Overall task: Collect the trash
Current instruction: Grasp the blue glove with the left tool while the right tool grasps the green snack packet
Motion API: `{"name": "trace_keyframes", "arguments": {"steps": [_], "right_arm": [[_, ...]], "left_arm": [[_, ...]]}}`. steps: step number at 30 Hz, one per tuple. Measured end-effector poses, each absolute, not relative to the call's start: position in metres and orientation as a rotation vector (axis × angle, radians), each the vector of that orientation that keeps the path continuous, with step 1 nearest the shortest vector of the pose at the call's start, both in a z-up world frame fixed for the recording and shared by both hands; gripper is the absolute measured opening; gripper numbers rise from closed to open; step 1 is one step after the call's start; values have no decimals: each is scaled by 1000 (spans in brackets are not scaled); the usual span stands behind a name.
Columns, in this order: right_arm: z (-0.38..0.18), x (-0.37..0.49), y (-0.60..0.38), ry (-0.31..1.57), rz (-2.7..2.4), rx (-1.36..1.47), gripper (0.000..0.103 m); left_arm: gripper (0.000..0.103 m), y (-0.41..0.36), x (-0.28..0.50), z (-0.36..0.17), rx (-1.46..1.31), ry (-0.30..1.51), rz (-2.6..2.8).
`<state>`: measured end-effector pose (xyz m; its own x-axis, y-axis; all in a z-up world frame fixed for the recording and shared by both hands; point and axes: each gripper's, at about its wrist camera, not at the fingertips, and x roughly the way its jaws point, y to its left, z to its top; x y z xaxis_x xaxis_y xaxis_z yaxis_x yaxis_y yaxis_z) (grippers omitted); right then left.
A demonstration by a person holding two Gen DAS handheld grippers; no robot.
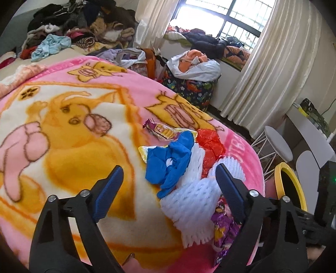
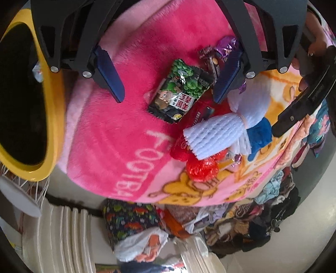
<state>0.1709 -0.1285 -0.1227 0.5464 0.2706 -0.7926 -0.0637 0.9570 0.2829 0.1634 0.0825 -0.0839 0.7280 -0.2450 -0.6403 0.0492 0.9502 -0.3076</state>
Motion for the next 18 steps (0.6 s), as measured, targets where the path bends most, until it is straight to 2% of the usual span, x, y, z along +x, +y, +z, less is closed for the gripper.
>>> {"name": "trace_keyframes", "arguments": {"steps": [4, 6, 7, 8, 9, 10, 12, 18], "right_arm": [[-137, 181, -122, 1050, 194, 263, 75], [-146, 184, -123, 1086, 184, 284, 65], [-148, 184, -124, 1092, 188, 300, 61], [-149, 183, -125, 1091, 191, 310, 50], [-149, 181, -127, 1089, 201, 319, 39], [-149, 181, -129, 1089, 214, 336, 38], [-148, 177, -135, 1080, 230, 365, 28], [-138, 165, -145, 1026, 257, 413, 16]], "left_arm": [[65, 75, 176, -87, -269, 756, -156], [58, 73, 183, -91, -269, 780, -149], [49, 73, 186, -94, -270, 795, -144], [36, 74, 188, -96, -273, 806, -144], [30, 74, 189, -99, -275, 816, -142], [27, 74, 188, -100, -277, 817, -144], [20, 74, 185, -101, -283, 812, -154], [9, 77, 169, -91, -283, 759, -143]]}}
